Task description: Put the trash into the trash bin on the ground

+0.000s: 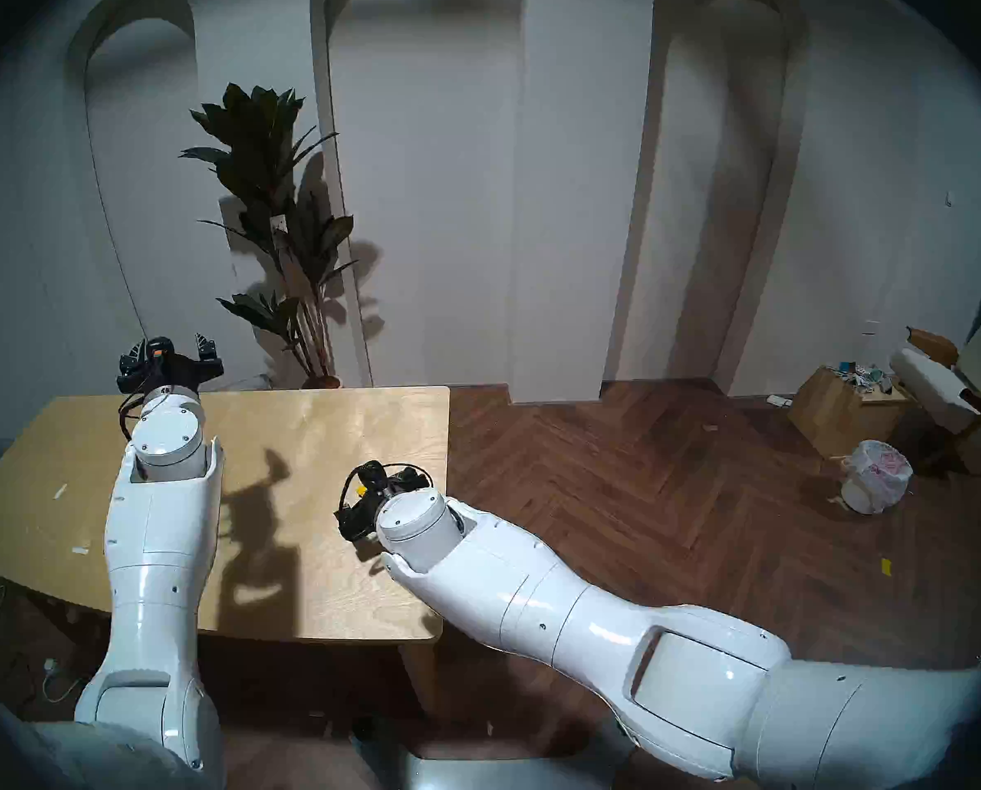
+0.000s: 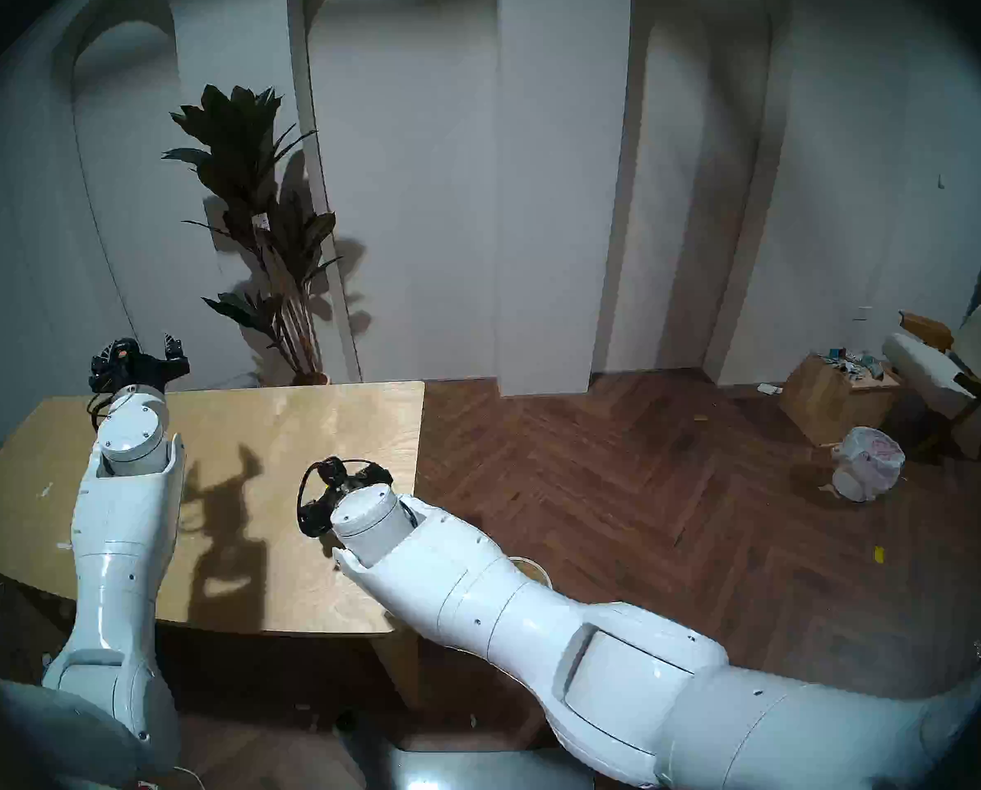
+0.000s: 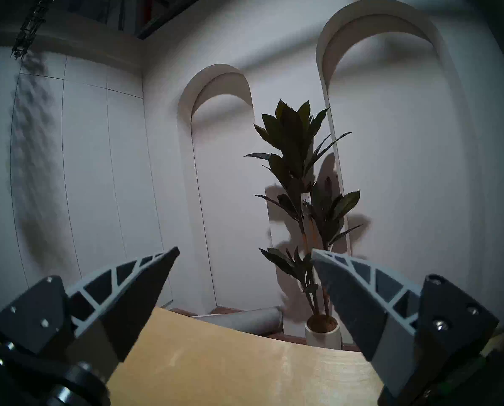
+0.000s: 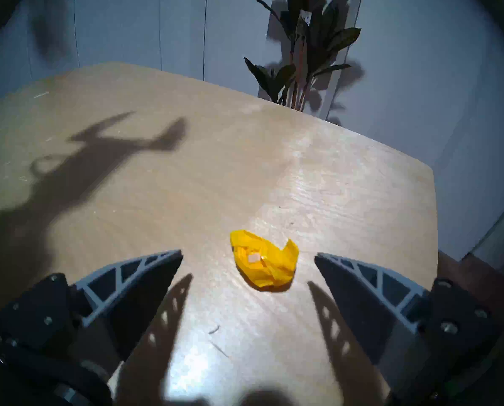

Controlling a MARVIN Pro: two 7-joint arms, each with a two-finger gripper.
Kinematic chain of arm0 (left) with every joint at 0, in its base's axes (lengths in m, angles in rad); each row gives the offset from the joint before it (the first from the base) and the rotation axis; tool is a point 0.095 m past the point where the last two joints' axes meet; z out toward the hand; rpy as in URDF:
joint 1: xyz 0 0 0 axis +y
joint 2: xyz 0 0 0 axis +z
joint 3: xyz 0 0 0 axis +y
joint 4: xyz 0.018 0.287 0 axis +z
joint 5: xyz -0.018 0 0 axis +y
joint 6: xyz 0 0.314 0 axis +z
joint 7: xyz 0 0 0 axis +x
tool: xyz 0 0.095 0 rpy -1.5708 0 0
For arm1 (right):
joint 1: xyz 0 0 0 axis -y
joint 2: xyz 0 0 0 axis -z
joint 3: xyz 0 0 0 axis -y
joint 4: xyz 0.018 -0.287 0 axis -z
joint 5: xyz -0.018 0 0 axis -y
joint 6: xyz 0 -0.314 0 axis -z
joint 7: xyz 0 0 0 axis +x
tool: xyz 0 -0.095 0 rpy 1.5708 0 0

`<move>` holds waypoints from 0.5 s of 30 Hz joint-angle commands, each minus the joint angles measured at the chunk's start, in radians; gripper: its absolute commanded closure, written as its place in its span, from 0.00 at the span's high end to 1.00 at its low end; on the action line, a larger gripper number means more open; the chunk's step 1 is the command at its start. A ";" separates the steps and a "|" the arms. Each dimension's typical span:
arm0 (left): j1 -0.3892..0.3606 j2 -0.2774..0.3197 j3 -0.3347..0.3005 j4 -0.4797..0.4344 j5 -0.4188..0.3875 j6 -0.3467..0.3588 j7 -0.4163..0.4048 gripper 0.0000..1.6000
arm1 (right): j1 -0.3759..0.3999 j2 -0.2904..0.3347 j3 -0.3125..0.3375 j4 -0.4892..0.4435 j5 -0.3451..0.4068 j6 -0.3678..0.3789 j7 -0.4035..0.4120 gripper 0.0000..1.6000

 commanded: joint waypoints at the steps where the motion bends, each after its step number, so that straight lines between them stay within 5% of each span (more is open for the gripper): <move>1: 0.063 0.032 -0.020 -0.120 -0.017 0.043 -0.055 1.00 | 0.056 -0.097 0.011 0.052 -0.004 0.004 -0.036 1.00; 15: 0.180 0.062 -0.069 -0.287 -0.083 0.190 -0.185 1.00 | 0.081 -0.193 0.032 0.210 0.004 -0.008 -0.063 1.00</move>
